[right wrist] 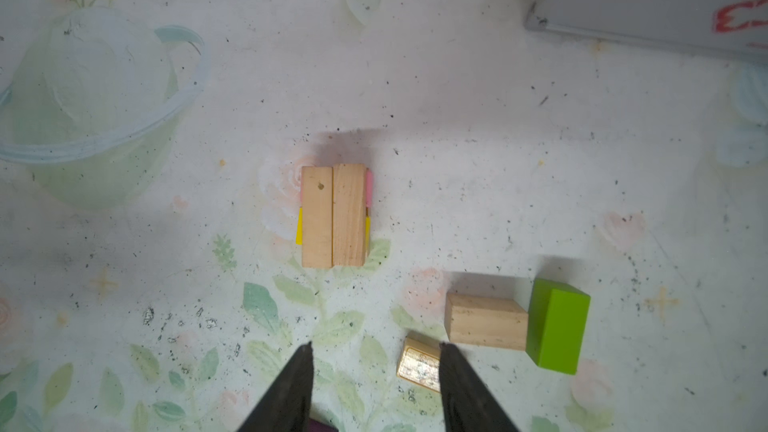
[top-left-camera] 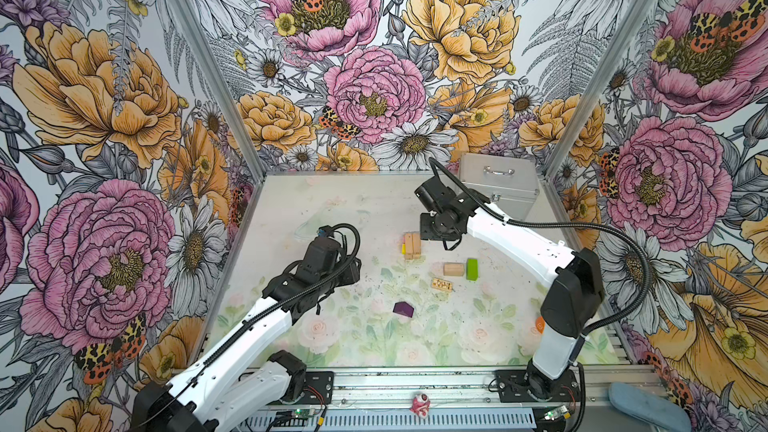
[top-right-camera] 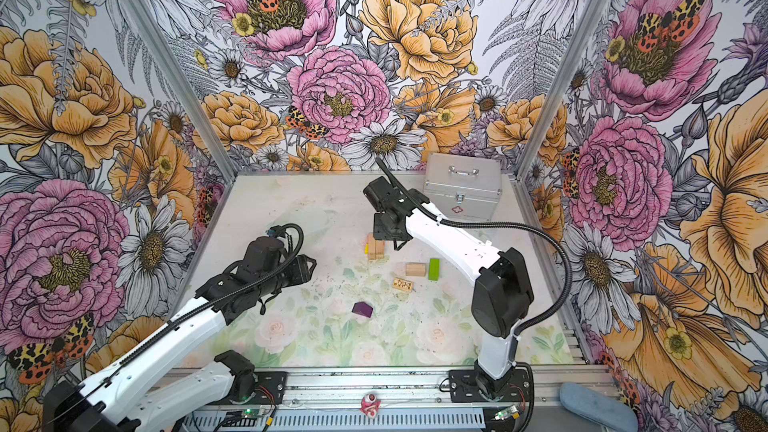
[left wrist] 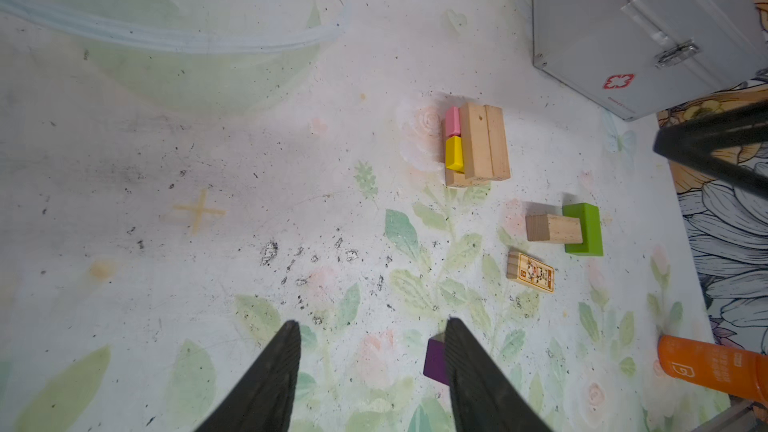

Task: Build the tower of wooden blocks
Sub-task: 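Raise the right gripper and move it over the loose wooden block beside the green block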

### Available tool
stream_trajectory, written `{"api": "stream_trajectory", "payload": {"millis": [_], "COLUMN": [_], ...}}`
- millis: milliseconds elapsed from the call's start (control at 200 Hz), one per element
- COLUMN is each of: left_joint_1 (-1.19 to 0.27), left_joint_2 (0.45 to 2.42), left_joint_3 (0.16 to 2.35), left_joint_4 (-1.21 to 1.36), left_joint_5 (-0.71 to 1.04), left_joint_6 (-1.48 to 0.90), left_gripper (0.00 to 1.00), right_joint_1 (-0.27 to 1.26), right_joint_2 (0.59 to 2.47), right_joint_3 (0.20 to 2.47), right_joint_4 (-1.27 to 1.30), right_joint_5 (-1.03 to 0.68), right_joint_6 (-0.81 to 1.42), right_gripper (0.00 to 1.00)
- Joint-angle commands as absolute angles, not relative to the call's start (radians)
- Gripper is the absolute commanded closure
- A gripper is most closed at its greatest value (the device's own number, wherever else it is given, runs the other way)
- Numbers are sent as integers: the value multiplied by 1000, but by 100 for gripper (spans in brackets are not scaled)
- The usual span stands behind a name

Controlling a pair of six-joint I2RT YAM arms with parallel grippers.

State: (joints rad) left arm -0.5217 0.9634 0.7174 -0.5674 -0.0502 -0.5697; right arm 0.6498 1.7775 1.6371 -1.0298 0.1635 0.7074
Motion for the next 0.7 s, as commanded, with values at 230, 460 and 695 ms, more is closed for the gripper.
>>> {"api": "stream_trajectory", "payload": {"millis": [230,460,695], "left_joint_1": [-686,-806,-960], "left_joint_2": [1192,1245,1222], "left_joint_3": [906,956,958], "left_joint_4": [-497,-528,-531], "left_joint_5": [-139,-243,-349], "left_joint_6": [-578,-644,-684], "left_gripper": [44,43,29], "right_joint_1": [534,468,433], "right_joint_2": [1495,1357,1254], "right_joint_3": [1266,1103,1006], "right_joint_4": [-916,-884,-877], "right_joint_5": [123,74,44], "right_joint_6": [667,630,597], "right_gripper": [49,34,26]}}
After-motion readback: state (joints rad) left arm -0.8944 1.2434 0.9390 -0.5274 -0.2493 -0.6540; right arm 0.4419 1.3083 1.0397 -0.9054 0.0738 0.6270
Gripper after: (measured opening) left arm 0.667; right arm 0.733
